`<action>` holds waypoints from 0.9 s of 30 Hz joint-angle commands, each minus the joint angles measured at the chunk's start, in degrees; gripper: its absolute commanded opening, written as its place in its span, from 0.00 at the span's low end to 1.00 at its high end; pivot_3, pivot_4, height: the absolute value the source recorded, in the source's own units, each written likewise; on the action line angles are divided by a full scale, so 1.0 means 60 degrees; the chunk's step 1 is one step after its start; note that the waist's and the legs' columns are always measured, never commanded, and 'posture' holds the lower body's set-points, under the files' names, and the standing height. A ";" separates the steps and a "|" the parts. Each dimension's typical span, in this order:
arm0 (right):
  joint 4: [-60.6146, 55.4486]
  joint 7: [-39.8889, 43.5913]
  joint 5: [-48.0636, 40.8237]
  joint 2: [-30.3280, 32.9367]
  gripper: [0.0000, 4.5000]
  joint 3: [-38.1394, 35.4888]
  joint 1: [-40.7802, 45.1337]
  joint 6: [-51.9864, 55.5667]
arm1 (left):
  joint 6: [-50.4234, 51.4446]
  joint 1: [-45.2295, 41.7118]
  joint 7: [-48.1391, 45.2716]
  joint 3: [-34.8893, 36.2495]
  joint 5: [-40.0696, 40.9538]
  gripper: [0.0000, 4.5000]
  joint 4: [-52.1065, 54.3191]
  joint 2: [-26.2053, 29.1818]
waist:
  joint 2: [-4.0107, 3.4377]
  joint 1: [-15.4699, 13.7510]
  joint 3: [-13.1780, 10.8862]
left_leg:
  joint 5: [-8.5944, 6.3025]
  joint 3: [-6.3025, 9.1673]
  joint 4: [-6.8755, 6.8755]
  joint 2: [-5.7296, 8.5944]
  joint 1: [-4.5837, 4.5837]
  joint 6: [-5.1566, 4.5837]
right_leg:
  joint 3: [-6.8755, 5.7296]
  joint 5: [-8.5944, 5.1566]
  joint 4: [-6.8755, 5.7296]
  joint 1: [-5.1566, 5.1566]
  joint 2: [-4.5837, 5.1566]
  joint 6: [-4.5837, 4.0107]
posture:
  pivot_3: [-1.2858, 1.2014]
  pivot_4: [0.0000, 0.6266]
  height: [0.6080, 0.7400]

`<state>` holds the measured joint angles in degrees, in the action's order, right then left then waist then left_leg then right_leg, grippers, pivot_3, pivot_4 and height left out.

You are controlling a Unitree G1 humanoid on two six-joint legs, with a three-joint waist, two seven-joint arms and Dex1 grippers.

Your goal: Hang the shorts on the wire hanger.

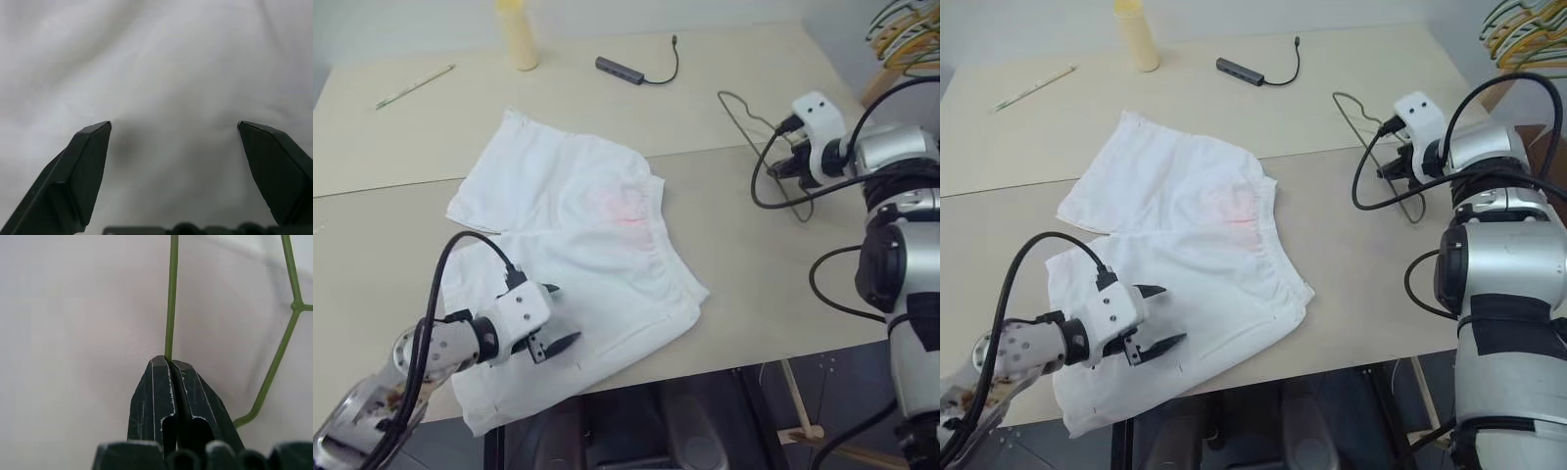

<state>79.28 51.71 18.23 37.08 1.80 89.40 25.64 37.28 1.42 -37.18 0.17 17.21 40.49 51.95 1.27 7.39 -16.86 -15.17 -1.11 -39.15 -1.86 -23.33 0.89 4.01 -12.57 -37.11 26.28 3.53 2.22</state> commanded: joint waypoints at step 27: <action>-1.5690 -0.3200 -0.3480 -0.3646 0.01 -0.0685 -0.8346 0.1908 | 0.0061 -0.2727 -0.0215 0.2660 0.2863 1.00 -0.2360 -0.2224 | 0.0071 0.0683 0.2155 | 0.0030 0.0068 0.0006 0.0011 0.0217 -0.0004 | -0.0006 0.0010 0.0018 -0.0250 -0.0022 0.0024 | 0.47 0.00 1.00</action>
<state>-11.29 35.27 -3.65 15.51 -2.85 39.63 39.62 36.51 -13.27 -39.29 14.02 31.27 25.65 38.95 1.70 11.48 -3.93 -14.99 -0.69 -39.12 -1.76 -22.02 0.87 3.98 -12.51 -36.98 24.75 3.42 2.37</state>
